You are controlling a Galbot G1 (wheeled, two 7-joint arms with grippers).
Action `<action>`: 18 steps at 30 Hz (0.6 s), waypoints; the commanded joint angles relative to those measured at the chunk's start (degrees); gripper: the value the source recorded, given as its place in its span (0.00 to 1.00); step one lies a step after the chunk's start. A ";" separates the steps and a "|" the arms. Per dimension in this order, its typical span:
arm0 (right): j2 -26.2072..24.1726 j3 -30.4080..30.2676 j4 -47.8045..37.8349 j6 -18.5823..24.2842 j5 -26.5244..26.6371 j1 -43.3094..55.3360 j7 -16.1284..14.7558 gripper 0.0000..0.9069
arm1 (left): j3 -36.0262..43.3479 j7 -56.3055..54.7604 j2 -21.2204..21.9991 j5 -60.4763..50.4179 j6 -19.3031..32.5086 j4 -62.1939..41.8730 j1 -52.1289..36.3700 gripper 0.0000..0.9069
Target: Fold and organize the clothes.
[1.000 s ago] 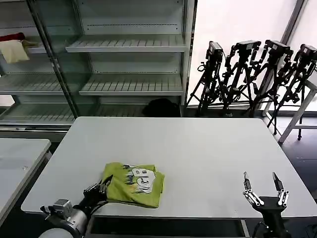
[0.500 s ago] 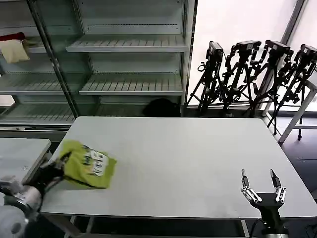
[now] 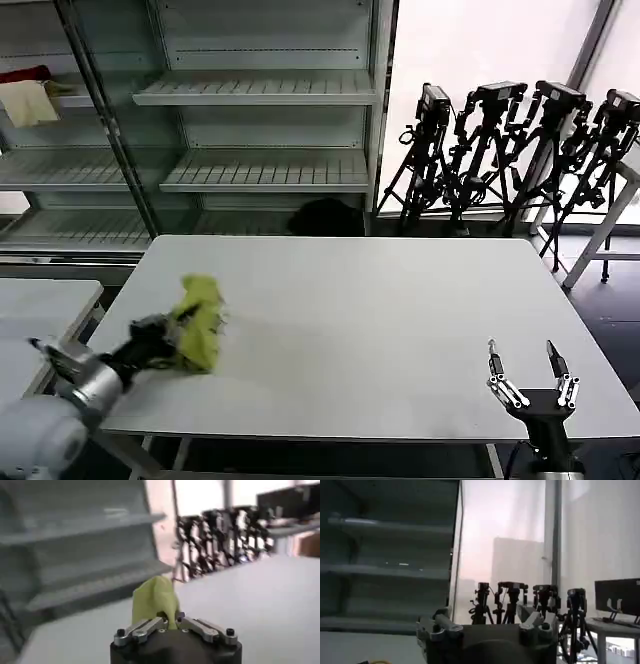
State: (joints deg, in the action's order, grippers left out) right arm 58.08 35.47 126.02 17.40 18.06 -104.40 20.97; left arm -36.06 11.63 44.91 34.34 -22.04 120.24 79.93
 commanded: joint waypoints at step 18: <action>1.55 -1.27 0.35 -1.01 -0.98 0.77 -0.87 1.00 | 33.82 -13.04 5.77 -8.53 2.40 -5.85 -24.38 1.00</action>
State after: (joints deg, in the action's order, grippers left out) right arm 59.48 34.24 126.19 16.51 17.23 -103.63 20.16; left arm -10.95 8.30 48.91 27.14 -18.95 114.42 63.57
